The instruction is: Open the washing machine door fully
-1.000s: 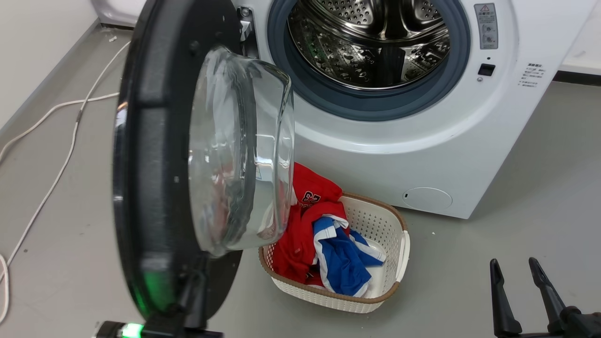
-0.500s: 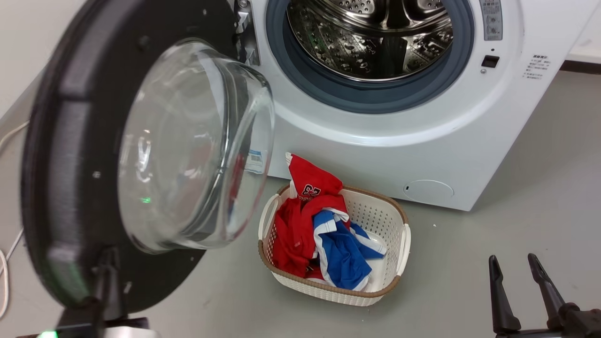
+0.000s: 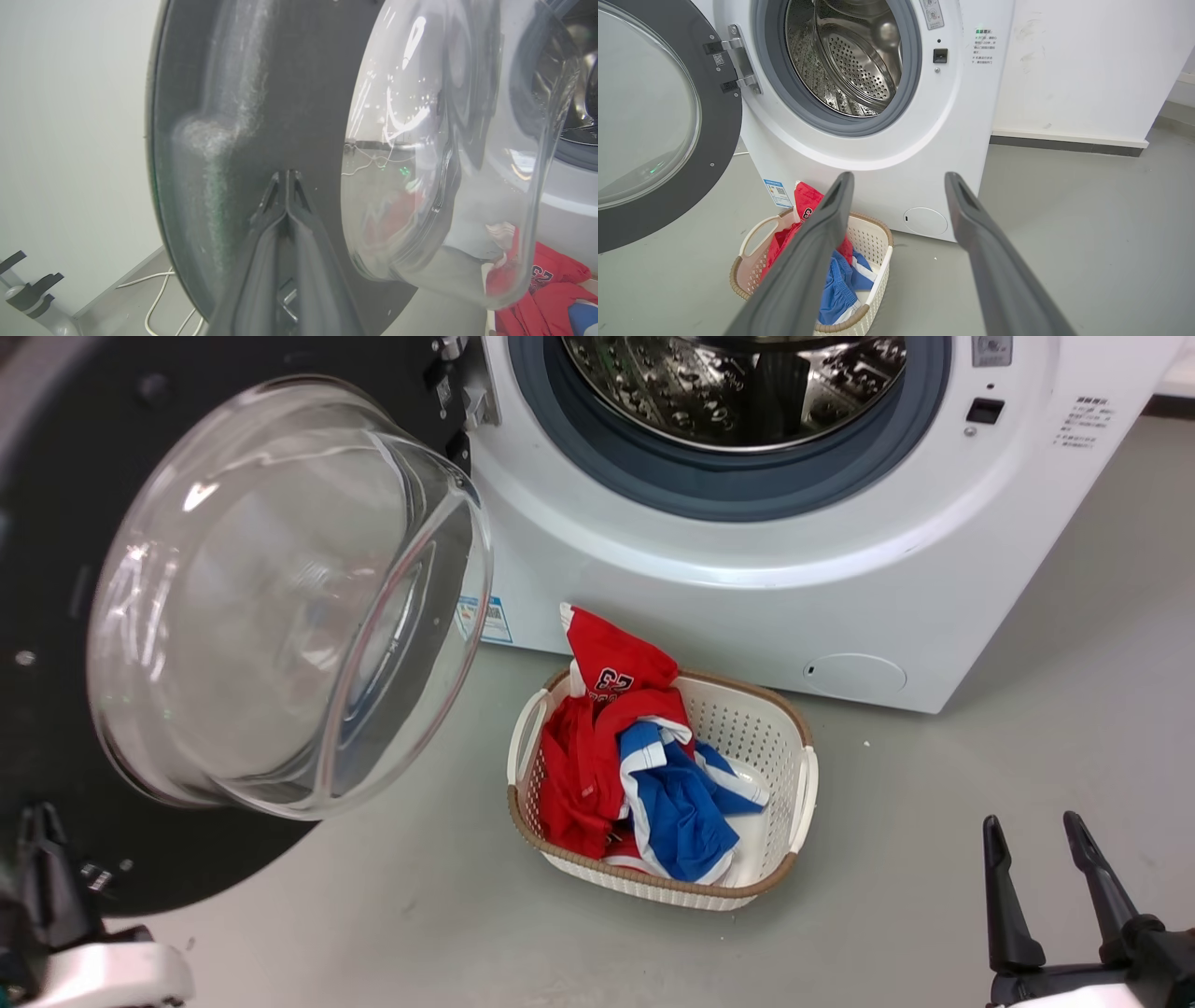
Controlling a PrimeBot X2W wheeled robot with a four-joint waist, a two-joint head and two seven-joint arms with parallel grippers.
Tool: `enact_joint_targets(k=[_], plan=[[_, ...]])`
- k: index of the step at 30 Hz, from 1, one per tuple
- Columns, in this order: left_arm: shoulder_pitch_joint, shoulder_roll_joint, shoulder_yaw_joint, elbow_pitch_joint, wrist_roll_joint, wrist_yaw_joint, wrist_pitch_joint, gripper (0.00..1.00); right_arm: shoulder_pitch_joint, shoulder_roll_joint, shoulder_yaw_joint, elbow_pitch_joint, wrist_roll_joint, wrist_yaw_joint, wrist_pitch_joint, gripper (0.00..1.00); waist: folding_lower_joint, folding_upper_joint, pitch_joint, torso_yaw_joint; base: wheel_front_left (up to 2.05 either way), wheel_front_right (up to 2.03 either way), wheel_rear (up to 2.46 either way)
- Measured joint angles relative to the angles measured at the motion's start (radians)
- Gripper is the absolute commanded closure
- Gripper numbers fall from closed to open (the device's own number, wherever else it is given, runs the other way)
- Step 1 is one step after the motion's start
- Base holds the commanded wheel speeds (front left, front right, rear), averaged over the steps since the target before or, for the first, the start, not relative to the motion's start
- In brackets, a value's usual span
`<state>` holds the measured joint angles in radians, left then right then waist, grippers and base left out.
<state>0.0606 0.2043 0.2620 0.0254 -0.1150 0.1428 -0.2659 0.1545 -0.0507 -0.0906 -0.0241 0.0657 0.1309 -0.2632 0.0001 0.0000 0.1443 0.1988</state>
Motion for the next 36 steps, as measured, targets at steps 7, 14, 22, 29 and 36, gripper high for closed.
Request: enact_joint_targets(k=[7, 14, 22, 29, 36], plan=[[-0.077, 0.02, 0.077, 0.069, -0.004, -0.032, 0.0, 1.0, -0.016, 0.0, -0.007, -0.007, -0.016, 0.0, 0.0, 0.0, 0.0, 0.0, 0.04, 0.006, 0.0, 0.0, 0.0], [-0.163, 0.039, 0.136, 0.132, -0.009, -0.064, 0.0, 1.0, -0.04, 0.0, -0.023, -0.02, -0.04, 0.0, 0.0, 0.0, 0.0, 0.0, 0.089, 0.014, 0.0, 0.0, 0.0], [-0.264, 0.06, 0.175, 0.212, -0.002, -0.1, 0.0, 1.0, -0.059, 0.0, -0.034, -0.034, -0.059, 0.0, 0.0, 0.0, 0.0, 0.0, 0.146, 0.039, 0.0, 0.0, 0.0], [-0.358, 0.106, 0.225, 0.34, -0.005, -0.149, 0.0, 1.0, -0.091, -0.001, -0.032, -0.044, -0.074, 0.0, 0.0, 0.0, 0.0, 0.0, 0.197, 0.049, 0.0, 0.0, 0.0], [-0.43, 0.143, 0.261, 0.438, 0.002, -0.187, 0.0, 1.0, -0.115, -0.013, -0.031, -0.044, -0.076, 0.0, 0.0, 0.0, 0.0001, 0.0, 0.235, 0.044, 0.0, 0.0, 0.0]])
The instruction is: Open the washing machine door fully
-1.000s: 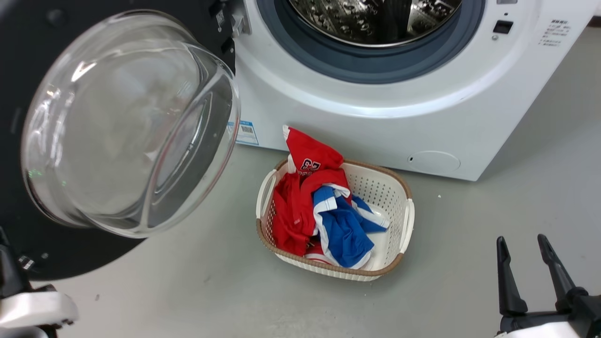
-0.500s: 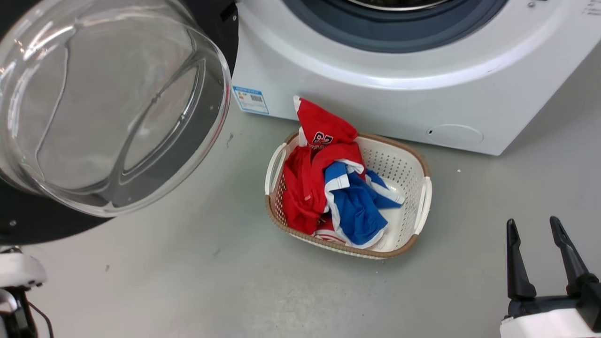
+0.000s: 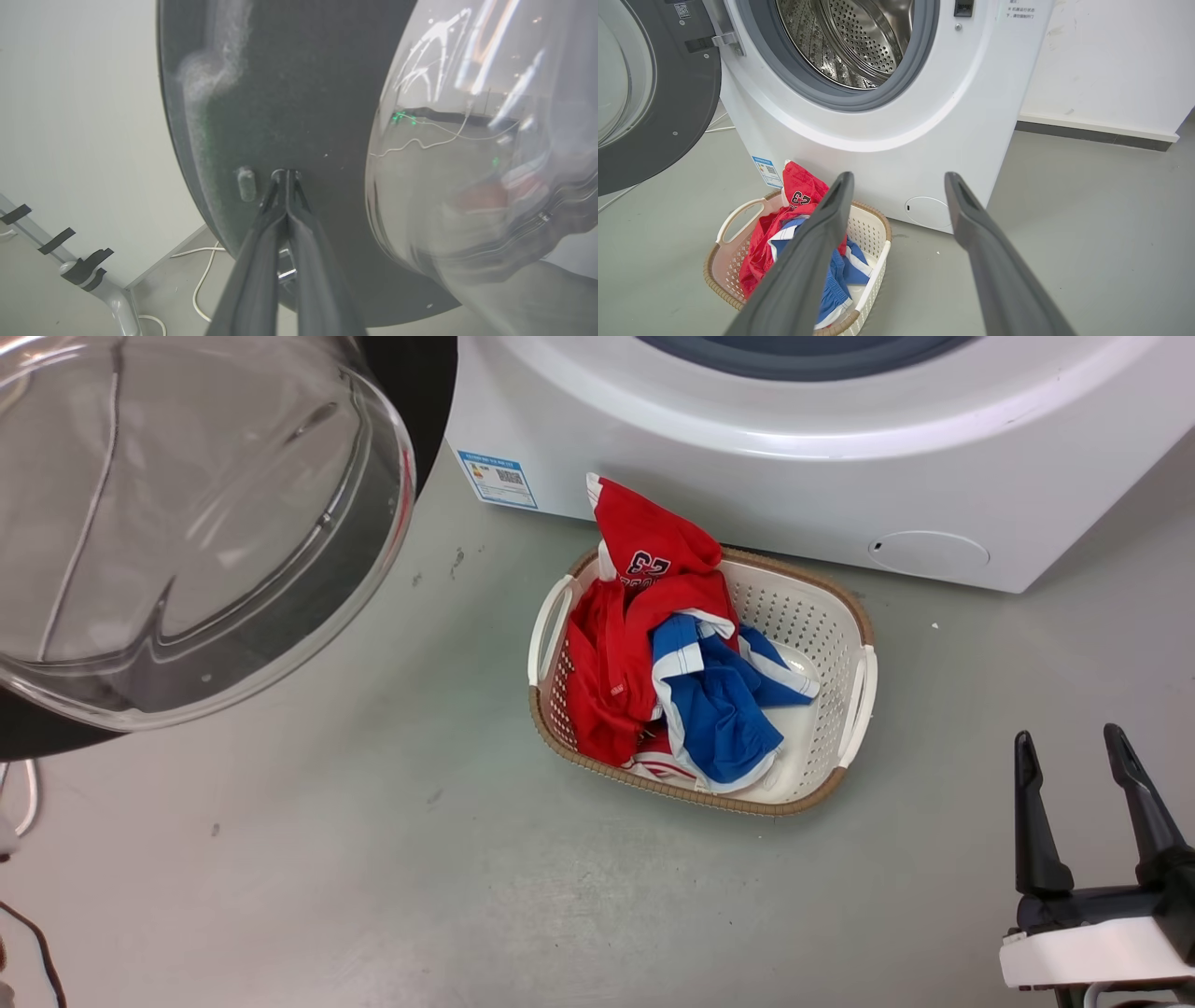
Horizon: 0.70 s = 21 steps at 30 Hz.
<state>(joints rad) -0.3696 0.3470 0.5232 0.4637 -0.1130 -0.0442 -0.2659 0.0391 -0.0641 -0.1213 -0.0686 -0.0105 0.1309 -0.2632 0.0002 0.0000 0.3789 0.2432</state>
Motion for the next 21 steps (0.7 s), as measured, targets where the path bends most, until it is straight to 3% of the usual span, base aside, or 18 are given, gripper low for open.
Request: enact_joint_targets(k=[12, 21], plan=[[-0.086, 0.032, 0.047, 0.105, 0.016, -0.019, 0.0, 1.0, -0.015, -0.005, 0.001, -0.003, -0.007, 0.0, 0.0, 0.0, -0.0001, 0.0, 0.028, -0.01, 0.0, 0.0, 0.0], [-0.068, 0.025, 0.062, 0.056, 0.044, -0.034, 0.0, 1.0, -0.018, 0.002, 0.005, 0.012, -0.005, 0.0, 0.0, 0.0, -0.0001, 0.0, -0.006, -0.022, 0.0, 0.0, 0.0]])
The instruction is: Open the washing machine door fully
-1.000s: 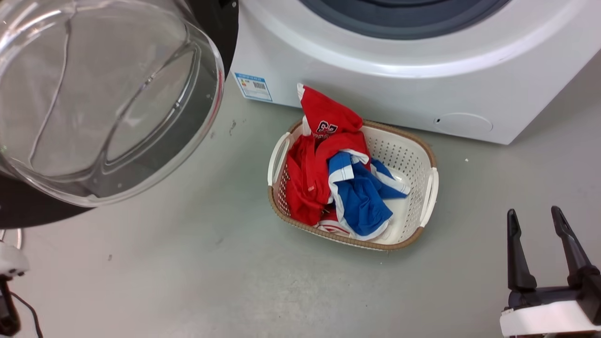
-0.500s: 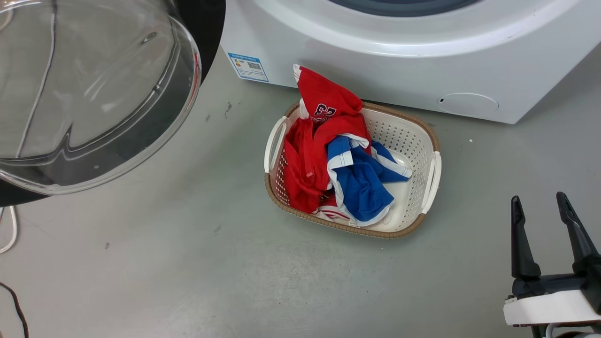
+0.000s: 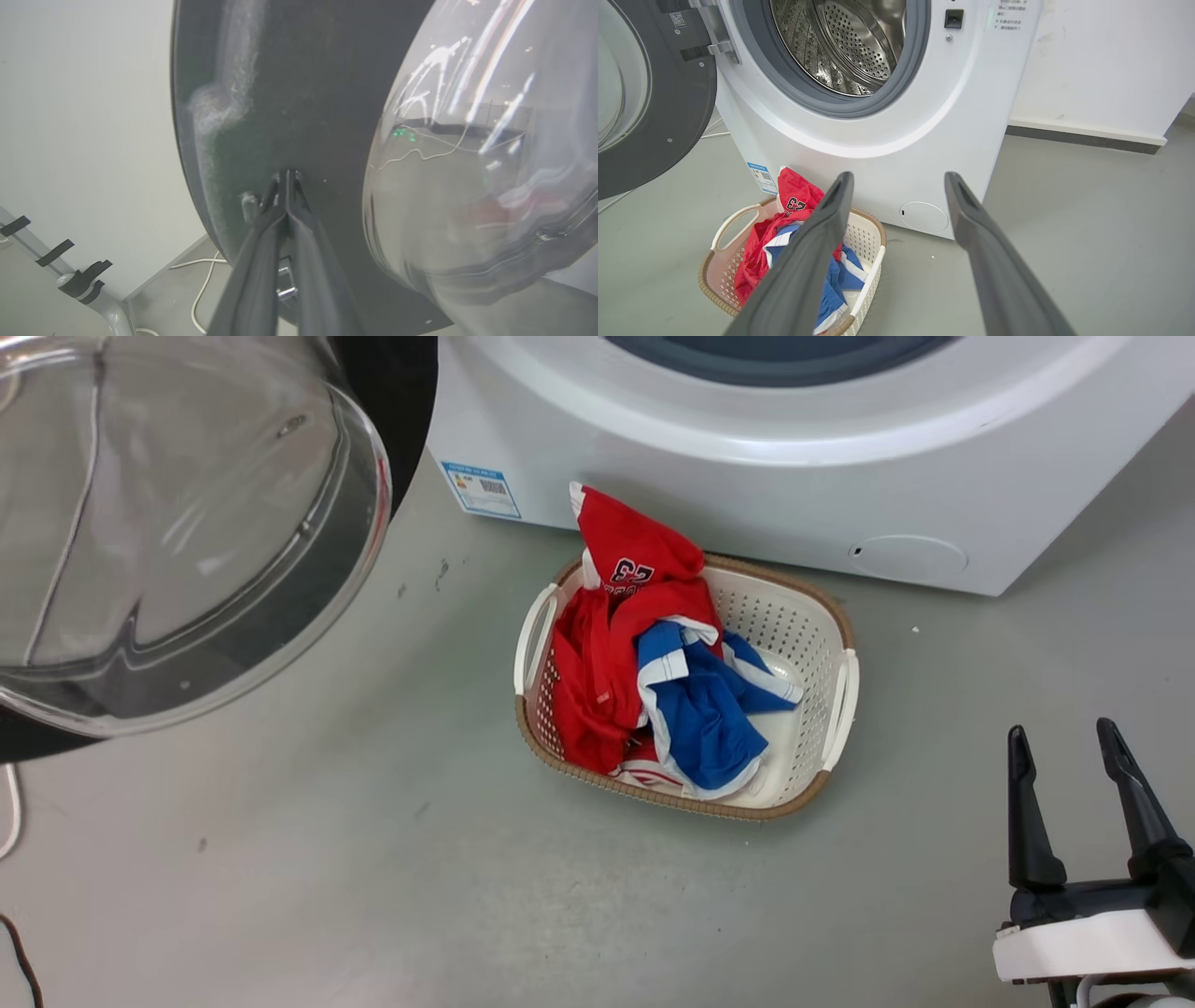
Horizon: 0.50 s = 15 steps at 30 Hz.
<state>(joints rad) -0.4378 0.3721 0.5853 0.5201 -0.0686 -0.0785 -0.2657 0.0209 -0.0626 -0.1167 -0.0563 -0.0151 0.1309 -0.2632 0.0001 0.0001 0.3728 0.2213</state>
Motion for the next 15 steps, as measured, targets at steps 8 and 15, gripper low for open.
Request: enact_joint_targets(k=[8, 15], plan=[[0.112, -0.044, -0.004, -0.147, 0.035, -0.01, 0.0, 1.0, 0.011, 0.009, 0.008, 0.012, 0.015, 0.0, 0.0, 0.0, 0.0, 0.0, -0.087, -0.019, 0.0, 0.0, 0.0], [0.204, -0.081, -0.05, -0.304, 0.068, -0.023, 0.0, 1.0, 0.04, 0.011, 0.015, 0.022, 0.042, 0.0, 0.0, 0.0, -0.0001, 0.0, -0.175, -0.042, 0.0, 0.0, 0.0]])
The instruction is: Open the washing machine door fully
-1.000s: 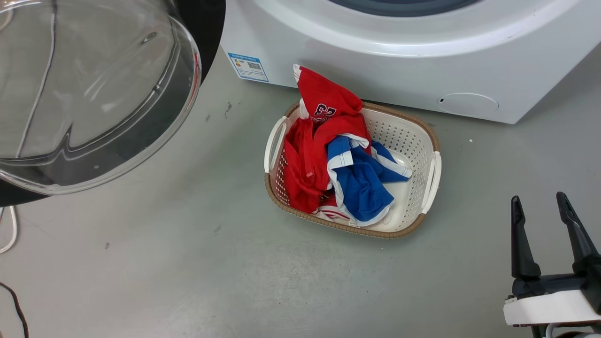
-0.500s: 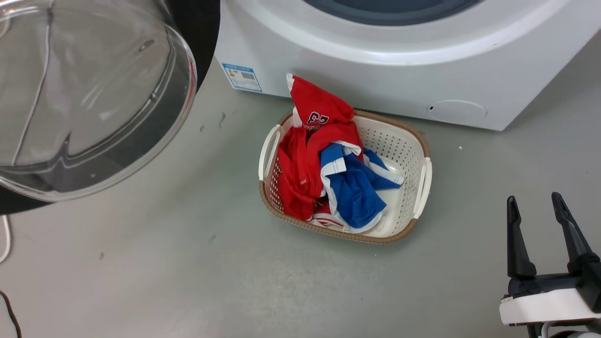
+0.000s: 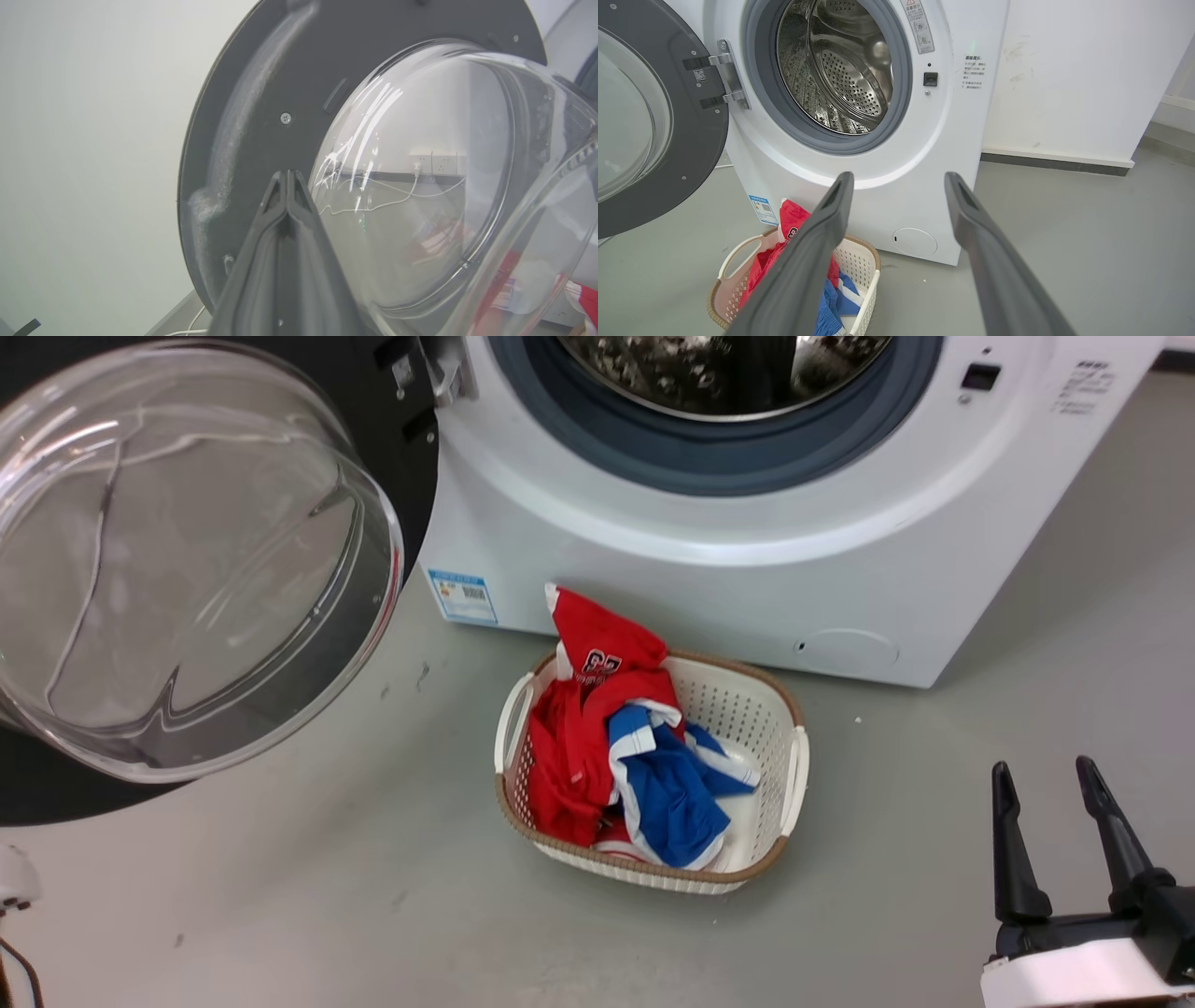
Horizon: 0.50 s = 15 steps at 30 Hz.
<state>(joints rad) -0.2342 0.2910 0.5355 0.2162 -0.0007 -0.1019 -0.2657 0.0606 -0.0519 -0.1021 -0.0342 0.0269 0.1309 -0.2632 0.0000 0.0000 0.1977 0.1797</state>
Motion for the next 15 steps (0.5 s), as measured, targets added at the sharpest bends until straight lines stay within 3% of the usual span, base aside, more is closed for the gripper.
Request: enact_joint_targets(k=[15], plan=[[0.225, -0.174, -0.222, -0.278, 0.054, 0.003, 0.0, 1.0, 0.066, 0.001, 0.012, -0.011, 0.043, 0.0, 0.0, 0.0, -0.0001, 0.0, -0.14, -0.065, 0.0, 0.0, 0.0]])
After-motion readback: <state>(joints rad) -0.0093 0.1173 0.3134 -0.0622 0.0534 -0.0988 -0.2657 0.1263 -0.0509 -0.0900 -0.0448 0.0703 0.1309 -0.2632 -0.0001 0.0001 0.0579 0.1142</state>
